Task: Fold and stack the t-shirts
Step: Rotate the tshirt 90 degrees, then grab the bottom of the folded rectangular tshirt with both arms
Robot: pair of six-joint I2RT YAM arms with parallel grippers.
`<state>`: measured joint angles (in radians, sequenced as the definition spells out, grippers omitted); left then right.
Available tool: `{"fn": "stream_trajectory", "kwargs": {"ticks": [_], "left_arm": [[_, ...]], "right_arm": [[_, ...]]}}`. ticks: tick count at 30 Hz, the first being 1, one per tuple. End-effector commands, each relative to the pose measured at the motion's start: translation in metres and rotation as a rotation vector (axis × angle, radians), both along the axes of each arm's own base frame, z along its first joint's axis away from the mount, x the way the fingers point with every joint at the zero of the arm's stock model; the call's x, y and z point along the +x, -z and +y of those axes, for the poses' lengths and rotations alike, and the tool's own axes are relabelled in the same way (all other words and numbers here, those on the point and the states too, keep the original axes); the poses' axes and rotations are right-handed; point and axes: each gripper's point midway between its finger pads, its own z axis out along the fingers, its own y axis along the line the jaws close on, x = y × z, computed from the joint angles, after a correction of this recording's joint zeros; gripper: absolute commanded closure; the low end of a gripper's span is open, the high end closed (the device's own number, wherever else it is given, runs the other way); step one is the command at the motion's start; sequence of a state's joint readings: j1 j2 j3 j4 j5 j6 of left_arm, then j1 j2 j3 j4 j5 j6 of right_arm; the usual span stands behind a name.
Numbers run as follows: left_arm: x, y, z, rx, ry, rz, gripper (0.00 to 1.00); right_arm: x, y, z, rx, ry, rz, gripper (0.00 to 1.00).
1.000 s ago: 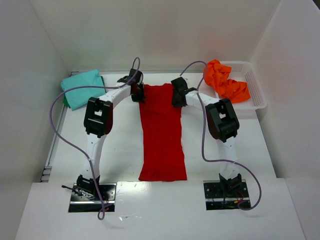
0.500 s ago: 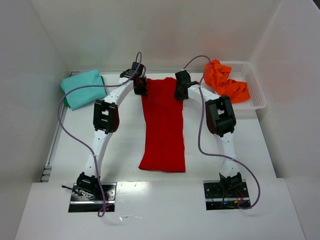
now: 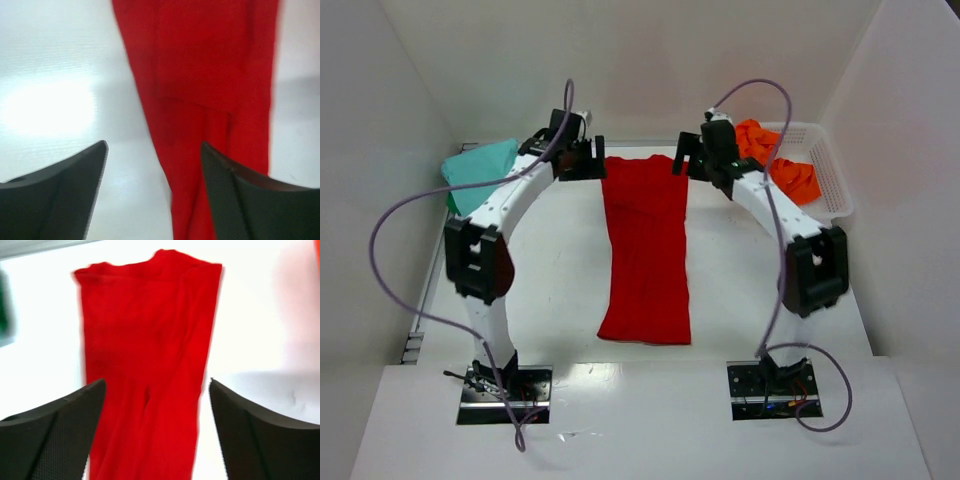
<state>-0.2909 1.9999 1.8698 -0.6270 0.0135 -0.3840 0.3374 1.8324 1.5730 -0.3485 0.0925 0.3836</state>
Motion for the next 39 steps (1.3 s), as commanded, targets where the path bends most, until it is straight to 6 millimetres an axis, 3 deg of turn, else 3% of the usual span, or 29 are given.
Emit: {"fn": "stream_trajectory", "kwargs": {"ticks": [1, 2, 3, 4, 5, 6, 7, 8, 9, 10, 13, 18, 20, 24, 28, 35, 39], "left_arm": [[-0.037, -0.038, -0.026, -0.077, 0.076, -0.085, 0.06], [-0.063, -0.003, -0.031, -0.077, 0.097, 0.003, 0.03], [-0.081, 0.008, -0.038, -0.120, 0.107, 0.054, 0.00], [-0.099, 0.006, -0.040, -0.148, 0.114, 0.063, 0.00], [-0.129, 0.040, -0.040, -0.144, 0.120, 0.148, 0.00], [-0.144, 0.048, -0.041, -0.171, 0.099, 0.180, 0.00], [-0.159, 0.043, -0.039, -0.202, 0.097, 0.175, 0.00], [-0.173, 0.049, -0.041, -0.214, 0.100, 0.196, 0.00], [-0.186, 0.054, -0.043, -0.225, 0.107, 0.214, 0.00], [-0.205, 0.061, -0.041, -0.237, 0.099, 0.246, 0.00], [-0.230, 0.064, -0.046, -0.253, 0.108, 0.270, 0.00], [-0.269, 0.086, -0.051, -0.280, 0.119, 0.385, 0.00], [-0.286, 0.089, -0.057, -0.294, 0.131, 0.417, 0.00], [-0.314, 0.099, -0.056, -0.299, 0.111, 0.475, 0.00], [-0.334, 0.107, -0.053, -0.297, 0.100, 0.533, 0.00], [-0.351, 0.126, -0.048, -0.263, 0.082, 0.599, 0.00], [-0.353, 0.134, -0.044, -0.243, 0.059, 0.619, 0.06]], "right_arm": [[-0.051, 0.003, -0.007, 0.052, -0.030, 0.040, 0.09], [-0.065, 0.010, -0.008, 0.065, -0.038, 0.064, 0.05], [-0.080, 0.000, -0.008, 0.108, -0.036, 0.055, 0.01], [-0.108, 0.031, -0.010, 0.101, -0.032, 0.138, 0.01], [-0.127, 0.039, -0.003, 0.111, -0.043, 0.171, 0.01], [-0.153, 0.049, -0.002, 0.149, -0.022, 0.204, 0.01], [-0.168, 0.053, 0.002, 0.172, -0.027, 0.225, 0.01], [-0.181, 0.058, 0.008, 0.198, -0.032, 0.248, 0.01], [-0.205, 0.076, 0.018, 0.209, -0.055, 0.299, 0.01], [-0.217, 0.074, 0.025, 0.256, -0.041, 0.315, 0.01], [-0.264, 0.099, 0.048, 0.260, -0.055, 0.425, 0.01], [-0.320, 0.126, 0.053, 0.254, -0.047, 0.548, 0.01], [-0.334, 0.124, 0.057, 0.285, -0.065, 0.571, 0.03], [-0.367, 0.139, 0.047, 0.252, -0.063, 0.653, 0.05], [-0.387, 0.146, 0.038, 0.216, -0.065, 0.706, 0.05], [-0.396, 0.161, 0.026, 0.202, -0.005, 0.739, 0.05], [-0.395, 0.164, 0.024, 0.203, 0.008, 0.736, 0.06]]}}
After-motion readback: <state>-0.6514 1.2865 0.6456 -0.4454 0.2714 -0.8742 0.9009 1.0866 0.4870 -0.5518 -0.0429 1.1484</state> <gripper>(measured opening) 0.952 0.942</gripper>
